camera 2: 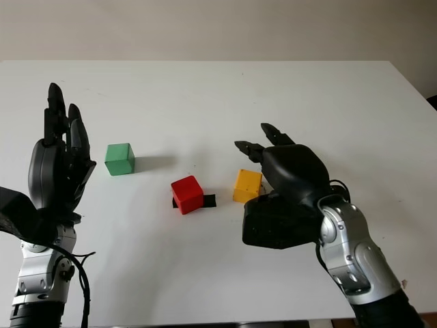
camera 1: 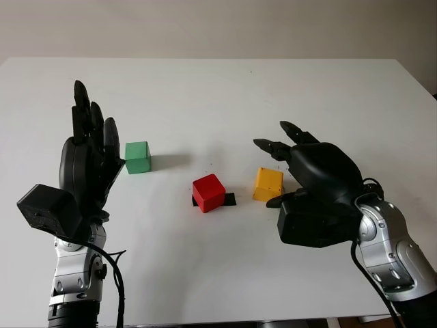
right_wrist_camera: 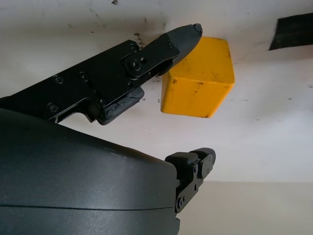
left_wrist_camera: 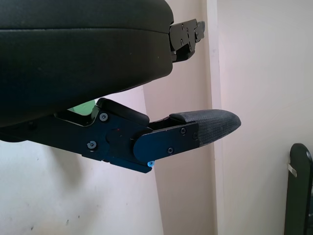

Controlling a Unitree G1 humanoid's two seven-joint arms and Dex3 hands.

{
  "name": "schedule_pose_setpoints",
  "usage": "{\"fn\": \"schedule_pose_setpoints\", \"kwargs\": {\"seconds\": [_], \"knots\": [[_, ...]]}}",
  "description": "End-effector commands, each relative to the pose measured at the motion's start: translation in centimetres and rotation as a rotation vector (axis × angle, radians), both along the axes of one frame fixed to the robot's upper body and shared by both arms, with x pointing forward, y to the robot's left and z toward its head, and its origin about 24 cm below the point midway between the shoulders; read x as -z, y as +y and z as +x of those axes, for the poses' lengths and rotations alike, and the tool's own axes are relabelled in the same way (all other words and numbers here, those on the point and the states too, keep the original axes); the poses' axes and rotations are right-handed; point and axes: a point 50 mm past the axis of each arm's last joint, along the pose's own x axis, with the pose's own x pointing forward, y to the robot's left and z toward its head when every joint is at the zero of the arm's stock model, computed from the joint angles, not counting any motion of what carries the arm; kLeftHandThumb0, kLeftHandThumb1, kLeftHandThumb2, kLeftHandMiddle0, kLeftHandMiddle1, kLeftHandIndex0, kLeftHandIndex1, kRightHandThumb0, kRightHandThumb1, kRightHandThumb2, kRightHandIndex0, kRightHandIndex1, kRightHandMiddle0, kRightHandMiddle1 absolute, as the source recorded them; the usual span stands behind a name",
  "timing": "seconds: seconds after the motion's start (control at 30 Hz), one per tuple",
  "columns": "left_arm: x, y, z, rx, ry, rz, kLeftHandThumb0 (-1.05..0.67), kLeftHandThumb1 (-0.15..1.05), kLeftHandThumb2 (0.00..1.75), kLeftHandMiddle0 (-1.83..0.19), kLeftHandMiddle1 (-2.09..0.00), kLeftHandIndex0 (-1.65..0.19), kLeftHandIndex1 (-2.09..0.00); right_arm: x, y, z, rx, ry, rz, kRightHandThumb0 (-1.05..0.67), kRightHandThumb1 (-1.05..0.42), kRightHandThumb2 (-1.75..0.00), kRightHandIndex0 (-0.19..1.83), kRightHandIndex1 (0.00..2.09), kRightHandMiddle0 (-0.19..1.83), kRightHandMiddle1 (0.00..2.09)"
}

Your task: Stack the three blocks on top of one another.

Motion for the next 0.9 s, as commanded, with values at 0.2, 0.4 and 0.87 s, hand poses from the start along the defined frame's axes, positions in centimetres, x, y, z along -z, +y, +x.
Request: {"fn": "schedule_pose_setpoints", "kwargs": {"seconds": [0.2,0.4,0.87], "knots": [[-0.43,-0.06,-0.3,-0.001,-0.009,0.01,-0.72,1.05,0.62,0.19,-0.05,0.19,0.0,0.36,0.03,-0.13,0.006,-0.006,0.003,-0.54,-0.83,-0.06,0.08,0.08,0.48,0.11],[-0.35,-0.09,-0.31,0.003,-0.006,0.008,-0.71,1.05,0.61,0.19,-0.05,0.19,0.0,0.62,0.09,-0.09,0.009,-0.023,0.01,-0.51,-0.86,-0.06,0.15,0.1,0.58,0.14],[-0.31,-0.12,-0.34,0.005,-0.003,0.025,-0.69,1.05,0.61,0.19,-0.05,0.19,0.0,0.62,0.08,0.03,-0.003,-0.054,0.041,-0.39,-0.96,-0.06,0.36,0.08,0.47,1.17]]}}
